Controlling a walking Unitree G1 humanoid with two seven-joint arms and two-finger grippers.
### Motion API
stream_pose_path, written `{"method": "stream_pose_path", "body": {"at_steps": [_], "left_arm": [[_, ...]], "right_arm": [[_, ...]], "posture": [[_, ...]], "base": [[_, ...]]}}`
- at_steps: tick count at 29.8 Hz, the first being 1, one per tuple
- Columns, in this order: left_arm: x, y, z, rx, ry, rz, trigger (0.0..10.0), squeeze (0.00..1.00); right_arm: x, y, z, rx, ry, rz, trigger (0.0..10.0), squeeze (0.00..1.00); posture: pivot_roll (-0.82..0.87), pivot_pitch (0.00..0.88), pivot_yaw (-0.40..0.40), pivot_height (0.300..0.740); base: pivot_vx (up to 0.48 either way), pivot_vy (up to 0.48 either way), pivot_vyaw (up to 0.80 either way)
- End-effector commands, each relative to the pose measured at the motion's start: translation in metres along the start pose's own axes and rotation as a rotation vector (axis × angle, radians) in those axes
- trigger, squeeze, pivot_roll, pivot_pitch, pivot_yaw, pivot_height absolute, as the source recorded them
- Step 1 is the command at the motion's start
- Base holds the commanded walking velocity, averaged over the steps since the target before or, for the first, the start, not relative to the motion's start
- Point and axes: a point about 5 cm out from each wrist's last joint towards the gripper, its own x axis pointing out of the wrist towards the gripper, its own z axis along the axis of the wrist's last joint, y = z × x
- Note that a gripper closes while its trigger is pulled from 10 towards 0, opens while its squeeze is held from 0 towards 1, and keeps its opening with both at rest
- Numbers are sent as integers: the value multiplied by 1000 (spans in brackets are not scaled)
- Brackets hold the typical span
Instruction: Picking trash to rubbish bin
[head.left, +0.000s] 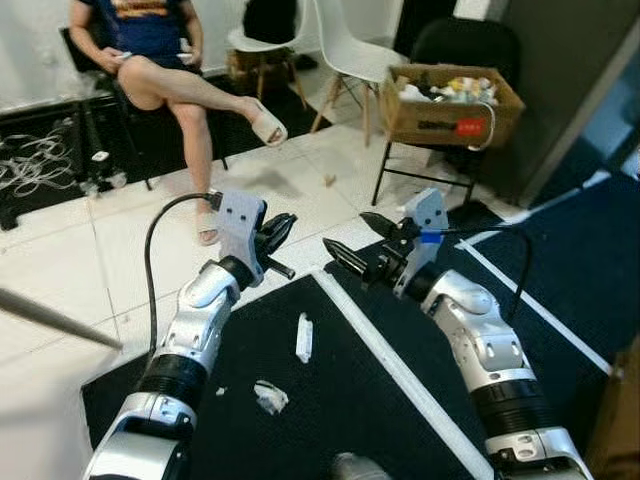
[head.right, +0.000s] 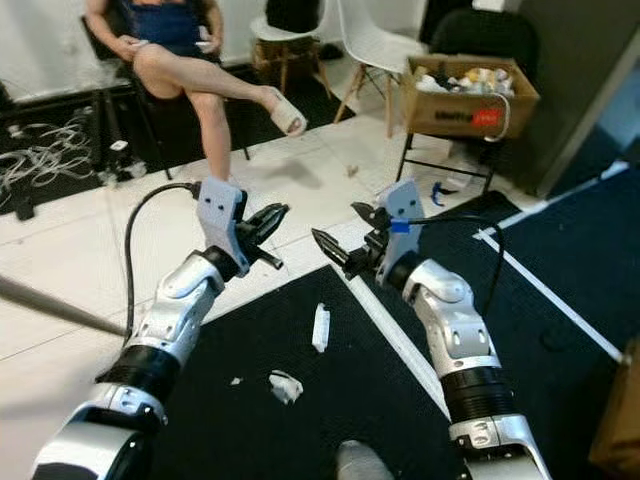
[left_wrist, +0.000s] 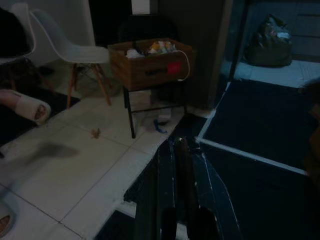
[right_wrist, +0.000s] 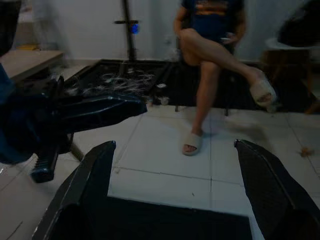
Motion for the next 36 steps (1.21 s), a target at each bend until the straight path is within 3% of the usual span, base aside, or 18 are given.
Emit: {"method": "stream_pose_path", "body": {"at_steps": [1, 22, 36], "left_arm": [[2, -3, 2, 7, -5, -17, 10000, 0], [3, -3, 1, -26, -7, -26, 10000, 0], [3, -4, 2, -40, -11, -44, 10000, 0]], "right_arm": [[-2, -4, 1, -2, 2, -13, 10000, 0], [-2, -3, 2, 4, -12, -12, 10000, 0], [-3, -4, 4, -3, -29, -12, 10000, 0]], "posture": [[-90, 0, 32, 740], [-92, 0, 31, 740], [-95, 0, 31, 740]], "base": [[0, 0, -800], [0, 0, -800], [468, 0, 0]]}}
